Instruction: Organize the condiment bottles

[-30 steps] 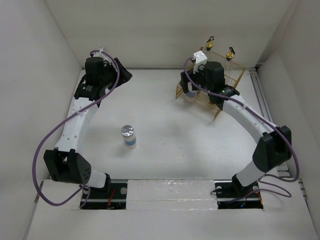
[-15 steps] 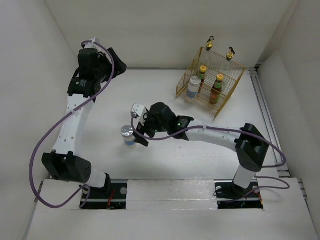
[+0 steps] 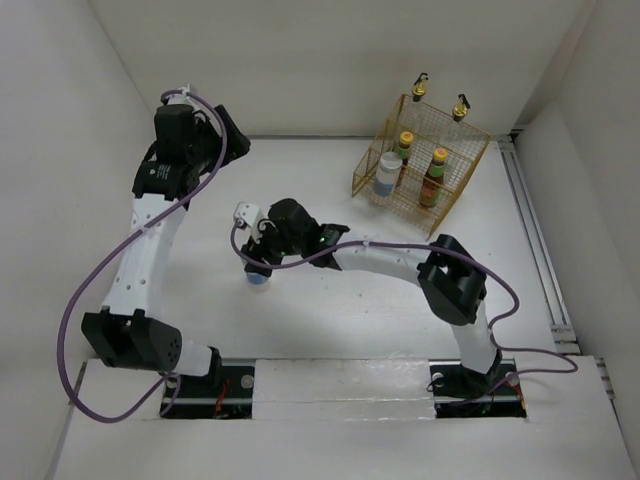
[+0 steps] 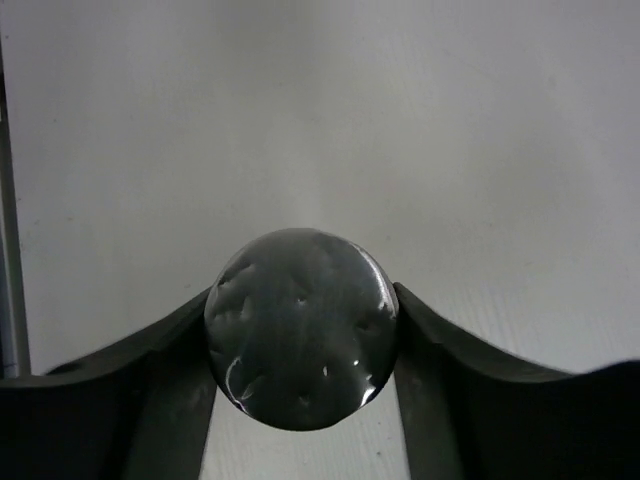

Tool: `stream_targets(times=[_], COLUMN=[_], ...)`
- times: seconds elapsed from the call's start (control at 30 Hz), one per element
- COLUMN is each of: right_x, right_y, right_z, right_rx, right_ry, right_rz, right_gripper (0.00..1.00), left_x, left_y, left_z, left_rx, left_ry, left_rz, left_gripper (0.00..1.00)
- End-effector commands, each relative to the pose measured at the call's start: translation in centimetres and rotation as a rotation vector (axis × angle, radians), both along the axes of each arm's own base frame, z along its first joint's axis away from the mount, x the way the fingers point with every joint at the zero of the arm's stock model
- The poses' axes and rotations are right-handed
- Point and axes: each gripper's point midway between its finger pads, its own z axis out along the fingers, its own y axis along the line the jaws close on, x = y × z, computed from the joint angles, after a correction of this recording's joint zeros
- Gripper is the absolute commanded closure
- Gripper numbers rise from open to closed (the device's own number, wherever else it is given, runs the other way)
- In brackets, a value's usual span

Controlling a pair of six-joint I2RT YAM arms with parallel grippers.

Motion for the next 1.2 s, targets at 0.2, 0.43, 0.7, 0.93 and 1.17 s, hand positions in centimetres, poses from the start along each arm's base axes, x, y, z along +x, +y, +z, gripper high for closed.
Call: stream_targets(times=[0.2,0.43,0.7,0.93,1.17], right_x=[0.9,5.9,12.2,17.2,19.1], right_y=[-3.5,-17.3,-31.3,-38.4,-41.4], right_z=[13.2,17.7,17.9,17.9,18.4], right_rx=[0.242,0.261,0.171,0.127,0.131], right_ry=[-0.128,-0.178,-0.22,-0.249,-0.274], right_rz=[-0.107,-0.446,-0.799,-0.956,-1.013], right_gripper=[0.71,0.75,0.79,0.81,0.81], left_x=[-0.3,0.6,0.4,-0.3,-1.3], left_y=[-1.0,-4.3,-12.4,-15.8,-16.1], left_z=[0.4,-0.8,-3.0,-2.5,-4.7], left_rx=[-0.03,-0.087,0.026,0.015,-0.017], left_ry=[-0.034,-0.027,0.006,-0.049,-0.006], left_rz=[-0.062,-0.163,-0.288,-0.353,-0.375], left_gripper=[0.22,0.2,0.15,0.14,0.13])
